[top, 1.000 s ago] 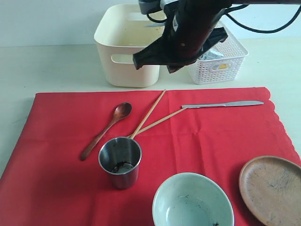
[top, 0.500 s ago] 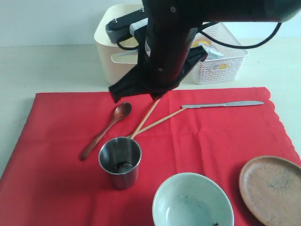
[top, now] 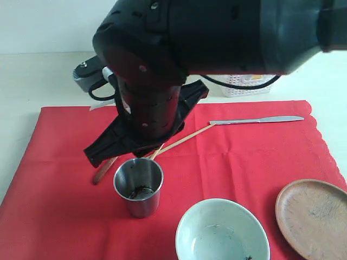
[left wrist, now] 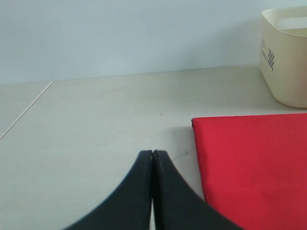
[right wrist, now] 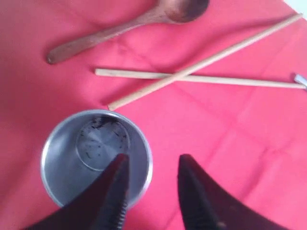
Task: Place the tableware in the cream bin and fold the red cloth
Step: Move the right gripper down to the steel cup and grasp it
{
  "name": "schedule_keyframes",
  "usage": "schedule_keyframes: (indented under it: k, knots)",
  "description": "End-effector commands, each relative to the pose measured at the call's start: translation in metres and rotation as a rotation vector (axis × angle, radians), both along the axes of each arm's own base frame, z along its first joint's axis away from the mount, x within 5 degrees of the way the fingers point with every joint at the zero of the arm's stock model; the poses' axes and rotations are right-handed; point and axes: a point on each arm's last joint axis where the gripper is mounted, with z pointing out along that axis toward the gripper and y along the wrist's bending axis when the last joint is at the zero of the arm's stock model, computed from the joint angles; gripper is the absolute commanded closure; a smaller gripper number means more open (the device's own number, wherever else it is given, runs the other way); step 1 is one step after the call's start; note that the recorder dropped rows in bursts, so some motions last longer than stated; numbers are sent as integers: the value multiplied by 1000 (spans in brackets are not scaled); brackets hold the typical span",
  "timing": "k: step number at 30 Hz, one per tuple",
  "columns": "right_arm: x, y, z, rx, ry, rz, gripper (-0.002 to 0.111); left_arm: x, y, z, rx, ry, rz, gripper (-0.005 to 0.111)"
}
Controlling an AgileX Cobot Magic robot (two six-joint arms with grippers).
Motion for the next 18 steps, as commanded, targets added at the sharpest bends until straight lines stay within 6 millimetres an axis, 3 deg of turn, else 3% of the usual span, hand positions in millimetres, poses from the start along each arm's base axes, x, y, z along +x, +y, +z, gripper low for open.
schedule_keyframes:
  k: [1,5,13,18]
  knots:
    - [1,9,-19,-1,26,-1,60,0,0,1,-3,-12,-4,105]
    - [2,10,-33,-47,51,9,53,0,0,1,-3,-12,-4,105]
    - [6,18,-66,-103,74,45,53,0,0,1,-3,-12,-4,105]
    - [7,19,-73,-114,81,47,65,0,0,1,-3,-12,-4,105]
